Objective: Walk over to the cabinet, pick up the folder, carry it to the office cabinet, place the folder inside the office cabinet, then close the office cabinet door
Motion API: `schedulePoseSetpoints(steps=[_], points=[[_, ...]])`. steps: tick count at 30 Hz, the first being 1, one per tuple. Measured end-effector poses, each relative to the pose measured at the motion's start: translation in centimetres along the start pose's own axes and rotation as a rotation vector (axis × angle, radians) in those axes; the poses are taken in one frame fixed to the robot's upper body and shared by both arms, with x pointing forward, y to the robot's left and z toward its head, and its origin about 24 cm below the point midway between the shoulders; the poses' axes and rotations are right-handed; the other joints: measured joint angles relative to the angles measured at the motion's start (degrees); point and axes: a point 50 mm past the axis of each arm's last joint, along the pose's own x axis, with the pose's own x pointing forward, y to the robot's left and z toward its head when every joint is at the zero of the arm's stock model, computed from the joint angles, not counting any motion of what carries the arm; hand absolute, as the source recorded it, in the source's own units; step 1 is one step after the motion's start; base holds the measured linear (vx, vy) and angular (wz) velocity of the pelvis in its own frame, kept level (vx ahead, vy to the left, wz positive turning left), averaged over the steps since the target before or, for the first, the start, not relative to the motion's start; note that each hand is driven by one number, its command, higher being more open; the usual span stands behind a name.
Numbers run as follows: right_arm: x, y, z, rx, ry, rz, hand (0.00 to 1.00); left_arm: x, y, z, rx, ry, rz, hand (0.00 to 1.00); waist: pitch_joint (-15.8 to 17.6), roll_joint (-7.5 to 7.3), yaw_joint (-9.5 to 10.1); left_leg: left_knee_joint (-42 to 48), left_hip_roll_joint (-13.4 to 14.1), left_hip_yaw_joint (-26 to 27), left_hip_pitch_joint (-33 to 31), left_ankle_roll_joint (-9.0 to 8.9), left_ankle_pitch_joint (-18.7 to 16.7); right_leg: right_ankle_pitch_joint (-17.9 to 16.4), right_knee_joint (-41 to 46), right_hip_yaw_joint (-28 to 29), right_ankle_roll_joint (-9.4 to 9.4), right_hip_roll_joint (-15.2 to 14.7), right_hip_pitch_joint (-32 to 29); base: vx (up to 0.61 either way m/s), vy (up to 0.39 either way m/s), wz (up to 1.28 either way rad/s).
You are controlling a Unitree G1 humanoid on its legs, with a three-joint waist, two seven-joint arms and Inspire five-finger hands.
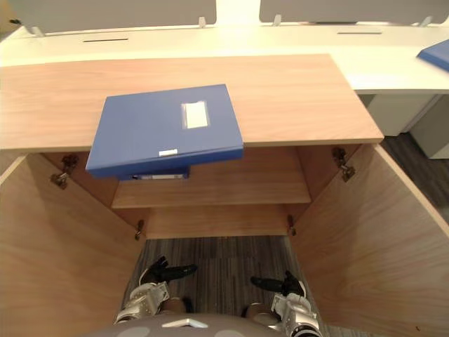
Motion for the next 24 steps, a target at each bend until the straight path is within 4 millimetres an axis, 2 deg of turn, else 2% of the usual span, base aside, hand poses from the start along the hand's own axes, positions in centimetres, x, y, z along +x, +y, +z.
schedulePoseSetpoints(steps=[1, 4, 8, 11, 16, 21, 24], points=[[-0.1, 0.1, -0.3, 0.003, 0.009, 0.002, 1.00, 0.0, 0.1, 0.0, 0.012, 0.002, 0.001, 1.00, -0.47, -0.70, 0.16, -0.57, -0.68, 0.53, 0.73, 0.20, -0.02, 0.34, -1.09, 0.50, 0.53, -0.53, 0.68, 0.12, 0.124, -0.13], [-0.2, 0.1, -0.9, 0.005, 0.023, 0.003, 1.00, 0.0, 0.5, -0.3, 0.027, 0.015, 0.008, 1.00, -1.01, -1.09, 0.26, -2.78, -2.19, 1.73, 3.96, 0.40, 0.02, 1.06, -3.74, 1.45, 1.60, -1.47, 3.57, 0.12, 0.121, -0.16], [-0.2, -0.2, -1.1, 0.006, 0.028, -0.001, 1.00, -0.2, 0.5, -1.0, 0.071, 0.032, 0.000, 1.00, -2.49, -0.10, 0.37, -5.90, -2.79, 2.07, 5.79, 1.06, 0.48, 1.53, -4.97, 2.19, 1.84, -1.65, 4.14, 0.06, 0.065, -0.10], [-0.2, -0.7, -1.4, 0.006, 0.042, -0.015, 1.00, -0.4, 0.4, -1.5, 0.101, 0.043, -0.009, 1.00, -3.25, 0.90, 0.37, -9.23, -3.09, 1.89, 7.13, 1.11, 2.10, 2.41, -6.24, 2.22, 1.63, -1.17, 4.63, 0.01, -0.004, 0.01], [-0.3, -1.6, -2.0, 0.006, 0.063, -0.044, 1.00, -0.4, 0.6, -1.6, 0.136, 0.042, 0.009, 1.00, -3.44, 1.13, 0.37, -14.38, -3.89, 0.06, 9.51, 0.95, 5.09, 2.90, -7.69, 1.57, 1.22, -0.69, 6.06, -0.04, -0.031, 0.13], [-0.3, -1.8, -1.8, -0.013, 0.053, -0.051, 1.00, -1.0, 1.1, -0.6, 0.116, -0.047, 0.037, 1.00, -3.19, 0.84, 0.52, -17.11, -4.55, -1.81, 9.96, 1.24, 7.16, 3.18, -7.67, 0.69, 1.07, -0.62, 6.00, -0.11, -0.024, 0.15], [-0.3, -2.0, -1.9, -0.016, 0.047, -0.062, 1.00, -1.8, 1.8, 1.2, 0.096, -0.161, 0.064, 1.00, -2.94, 0.74, 0.56, -18.97, -5.46, -3.56, 10.14, 1.52, 8.64, 3.21, -7.57, 0.18, 1.13, -1.17, 5.90, -0.11, 0.016, 0.21]])
